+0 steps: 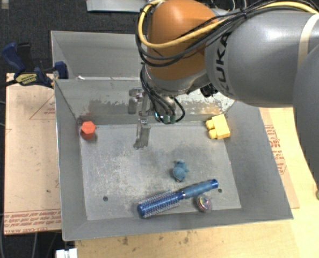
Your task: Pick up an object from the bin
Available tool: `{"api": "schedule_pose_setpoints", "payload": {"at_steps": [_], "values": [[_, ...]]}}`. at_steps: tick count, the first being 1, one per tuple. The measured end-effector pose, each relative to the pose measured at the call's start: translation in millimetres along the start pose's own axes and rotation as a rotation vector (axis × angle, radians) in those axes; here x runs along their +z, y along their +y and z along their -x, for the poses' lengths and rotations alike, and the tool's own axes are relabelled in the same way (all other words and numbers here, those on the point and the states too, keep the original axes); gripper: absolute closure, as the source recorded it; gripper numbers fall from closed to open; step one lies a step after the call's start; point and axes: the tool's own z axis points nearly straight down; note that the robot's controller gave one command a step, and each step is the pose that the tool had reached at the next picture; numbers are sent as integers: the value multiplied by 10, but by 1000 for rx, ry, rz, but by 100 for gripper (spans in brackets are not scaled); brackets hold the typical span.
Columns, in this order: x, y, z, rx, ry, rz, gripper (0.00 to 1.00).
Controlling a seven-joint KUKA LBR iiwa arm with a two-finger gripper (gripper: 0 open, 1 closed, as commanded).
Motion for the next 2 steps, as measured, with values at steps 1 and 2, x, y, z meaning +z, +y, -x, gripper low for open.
{"api": "schedule_pose_setpoints", "payload": {"at_steps": [1,2], "values": [[573,-741,-172,212,-3,-2,0],[1283,-1098,-286,431,-1,-1,0]]}}
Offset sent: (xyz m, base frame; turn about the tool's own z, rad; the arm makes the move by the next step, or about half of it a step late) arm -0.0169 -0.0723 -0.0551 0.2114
